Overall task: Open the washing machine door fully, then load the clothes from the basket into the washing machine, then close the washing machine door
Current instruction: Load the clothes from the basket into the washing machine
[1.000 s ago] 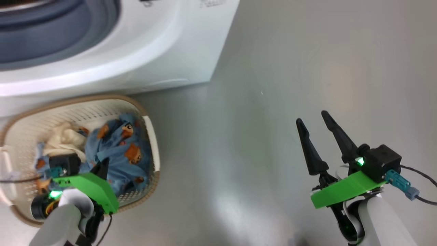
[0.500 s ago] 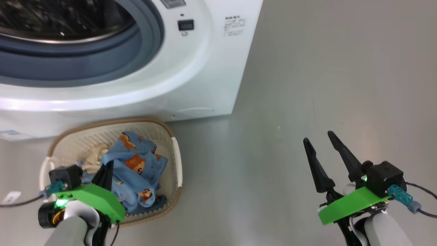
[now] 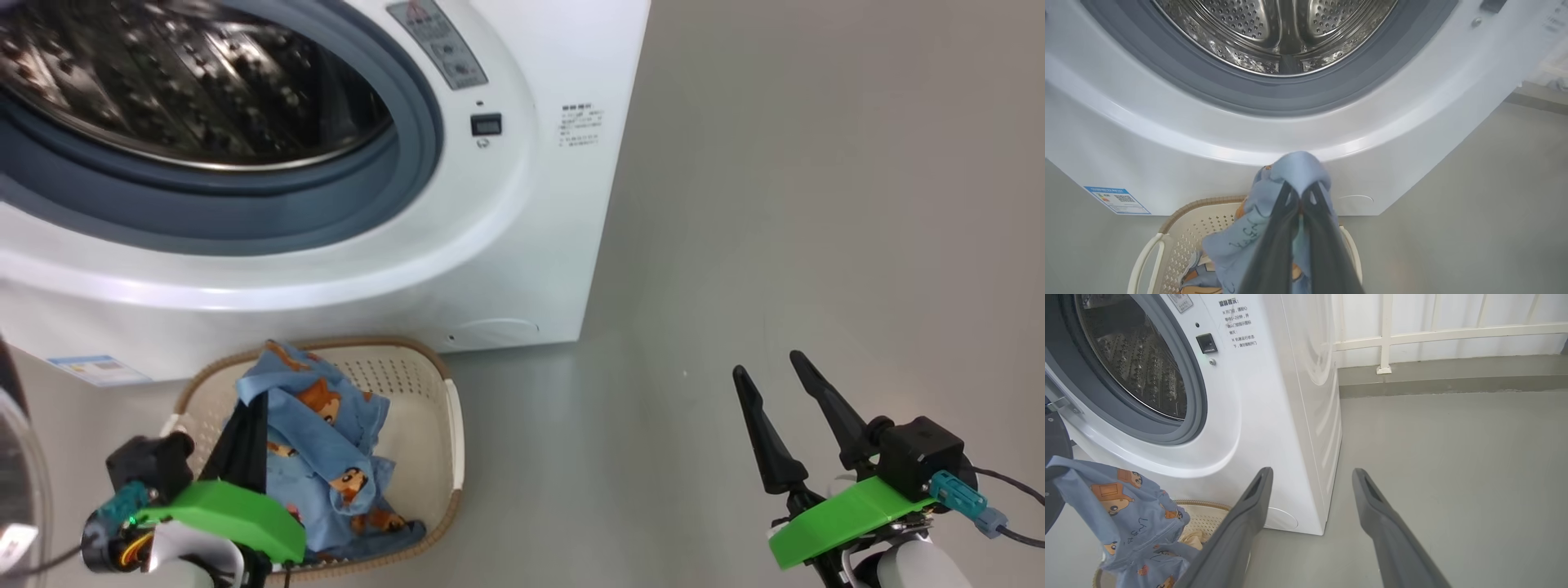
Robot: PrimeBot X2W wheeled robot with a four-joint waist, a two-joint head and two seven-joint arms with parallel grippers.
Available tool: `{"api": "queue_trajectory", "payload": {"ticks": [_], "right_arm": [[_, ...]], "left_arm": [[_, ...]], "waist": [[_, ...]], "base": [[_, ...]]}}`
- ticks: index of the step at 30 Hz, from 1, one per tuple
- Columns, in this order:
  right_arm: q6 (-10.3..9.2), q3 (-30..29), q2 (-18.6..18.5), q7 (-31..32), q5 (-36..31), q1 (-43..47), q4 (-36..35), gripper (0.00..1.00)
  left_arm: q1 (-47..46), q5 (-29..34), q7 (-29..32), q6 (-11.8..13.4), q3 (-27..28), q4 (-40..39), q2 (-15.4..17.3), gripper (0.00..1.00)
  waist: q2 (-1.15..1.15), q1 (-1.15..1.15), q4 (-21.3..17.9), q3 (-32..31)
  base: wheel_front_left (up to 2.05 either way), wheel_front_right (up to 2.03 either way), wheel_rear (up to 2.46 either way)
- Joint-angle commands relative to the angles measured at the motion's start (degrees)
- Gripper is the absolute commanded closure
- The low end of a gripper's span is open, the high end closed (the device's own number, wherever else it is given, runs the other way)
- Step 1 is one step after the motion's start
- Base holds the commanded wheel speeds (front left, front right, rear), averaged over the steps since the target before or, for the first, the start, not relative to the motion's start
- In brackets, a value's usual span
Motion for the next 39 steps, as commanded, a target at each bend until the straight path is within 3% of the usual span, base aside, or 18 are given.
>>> {"api": "queue_trajectory", "payload": {"ticks": [1,15,39], "right_arm": [[0.35,1.3,-0.51,-0.69,0.57,1.12,-1.03,0.0],[0.35,1.3,-1.44,-0.69,-0.49,3.63,-0.86,0.0],[0.35,-0.64,-1.61,-0.69,-2.46,7.11,-3.5,0.0]], "left_arm": [[1.25,1.7,-0.63,0.77,2.71,-3.88,1.16,1.0],[8.15,11.15,-0.63,0.89,7.39,-20.13,0.25,1.0],[19.97,16.34,-0.63,-0.52,14.76,-25.55,-4.98,1.0]], "waist": [[0.0,0.0,0.94,-2.26],[0.0,0.0,1.93,-7.82],[0.0,0.0,0.02,-14.56]], "base": [[0.0,0.0,0.0],[0.0,0.0,0.0],[0.0,0.0,0.0]]}}
